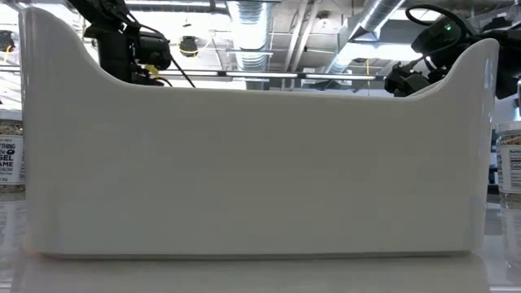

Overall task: Sort spices by type
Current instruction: Put the red seasoning can into the black bin

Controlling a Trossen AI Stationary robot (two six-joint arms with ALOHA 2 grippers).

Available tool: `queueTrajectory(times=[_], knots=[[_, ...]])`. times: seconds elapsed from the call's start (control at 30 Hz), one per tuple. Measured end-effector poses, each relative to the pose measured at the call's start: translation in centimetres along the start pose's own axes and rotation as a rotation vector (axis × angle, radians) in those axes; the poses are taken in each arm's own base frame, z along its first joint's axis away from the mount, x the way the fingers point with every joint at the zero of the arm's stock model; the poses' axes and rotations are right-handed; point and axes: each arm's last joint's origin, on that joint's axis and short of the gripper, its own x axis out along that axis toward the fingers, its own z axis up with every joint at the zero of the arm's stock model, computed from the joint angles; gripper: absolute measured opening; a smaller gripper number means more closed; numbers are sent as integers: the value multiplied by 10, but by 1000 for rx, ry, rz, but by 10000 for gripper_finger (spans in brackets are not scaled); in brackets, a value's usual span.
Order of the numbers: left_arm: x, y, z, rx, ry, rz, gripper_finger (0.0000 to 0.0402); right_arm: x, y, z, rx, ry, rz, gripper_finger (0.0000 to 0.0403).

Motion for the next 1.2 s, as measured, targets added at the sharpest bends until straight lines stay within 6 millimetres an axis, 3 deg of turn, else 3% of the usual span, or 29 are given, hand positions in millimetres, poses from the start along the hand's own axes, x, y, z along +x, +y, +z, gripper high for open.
queueTrajectory(times=[0.67, 1.2], knots=[[18, -3, -8, -4, 30, 0, 273, 0, 0, 0, 0, 0, 0, 385], [17, -11, -11, 30, 68, -8, 140, 0, 0, 0, 0, 0, 0, 385]])
